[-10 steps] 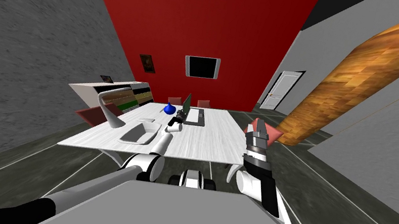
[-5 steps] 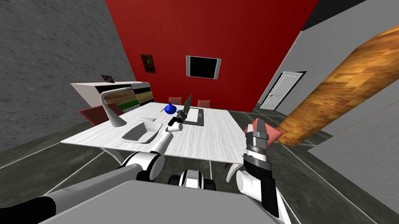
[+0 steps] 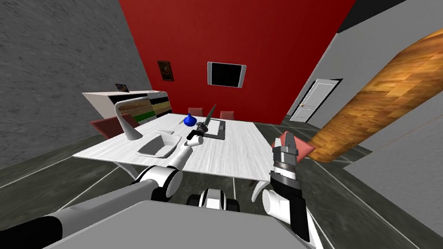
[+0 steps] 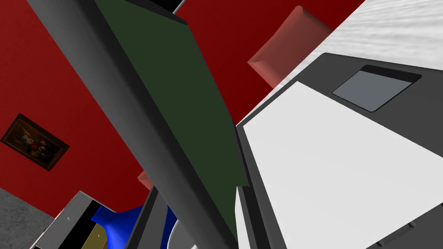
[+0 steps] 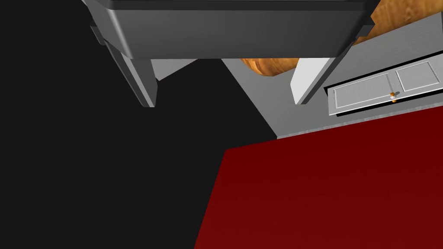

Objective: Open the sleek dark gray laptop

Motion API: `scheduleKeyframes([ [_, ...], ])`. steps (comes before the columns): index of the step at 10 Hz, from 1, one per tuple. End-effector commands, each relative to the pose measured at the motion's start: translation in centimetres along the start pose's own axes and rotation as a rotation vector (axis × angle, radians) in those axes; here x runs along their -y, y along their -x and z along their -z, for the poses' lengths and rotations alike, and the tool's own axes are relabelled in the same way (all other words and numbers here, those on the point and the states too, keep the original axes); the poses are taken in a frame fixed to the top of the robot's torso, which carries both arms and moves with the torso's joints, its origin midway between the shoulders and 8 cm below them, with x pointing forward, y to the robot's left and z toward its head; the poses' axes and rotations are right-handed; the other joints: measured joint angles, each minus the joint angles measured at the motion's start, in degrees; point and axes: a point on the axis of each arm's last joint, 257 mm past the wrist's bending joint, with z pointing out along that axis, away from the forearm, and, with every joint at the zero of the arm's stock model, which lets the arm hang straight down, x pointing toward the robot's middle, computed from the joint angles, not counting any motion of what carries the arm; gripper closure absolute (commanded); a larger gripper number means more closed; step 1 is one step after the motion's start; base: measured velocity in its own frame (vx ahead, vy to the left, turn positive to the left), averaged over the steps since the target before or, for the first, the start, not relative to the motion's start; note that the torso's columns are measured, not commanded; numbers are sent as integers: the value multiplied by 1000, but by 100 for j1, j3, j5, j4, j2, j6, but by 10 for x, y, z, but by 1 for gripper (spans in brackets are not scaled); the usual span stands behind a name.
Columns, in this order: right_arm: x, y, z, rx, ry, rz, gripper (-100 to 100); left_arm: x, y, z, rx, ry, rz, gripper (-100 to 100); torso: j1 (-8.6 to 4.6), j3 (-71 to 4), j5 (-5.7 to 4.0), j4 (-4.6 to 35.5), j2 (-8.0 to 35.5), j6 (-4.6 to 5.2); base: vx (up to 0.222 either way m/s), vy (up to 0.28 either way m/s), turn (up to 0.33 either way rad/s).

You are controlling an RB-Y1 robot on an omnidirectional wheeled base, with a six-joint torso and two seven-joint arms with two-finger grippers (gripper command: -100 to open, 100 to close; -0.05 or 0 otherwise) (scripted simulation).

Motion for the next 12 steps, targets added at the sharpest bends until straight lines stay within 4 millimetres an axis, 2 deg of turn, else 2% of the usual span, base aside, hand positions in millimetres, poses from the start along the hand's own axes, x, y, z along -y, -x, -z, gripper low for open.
scheduleKeyframes([
  [1, 0, 0, 0, 0, 0, 0, 0, 0, -1, -3, -1, -2, -14, 100, -3, 0, -1, 3, 0, 2, -18, 5, 28],
  [12, 0, 0, 0, 0, 0, 0, 0, -2, 7, -10, 29, -4, 4, 100, -7, 5, -3, 7, 6, 2, -16, -1, 11],
])
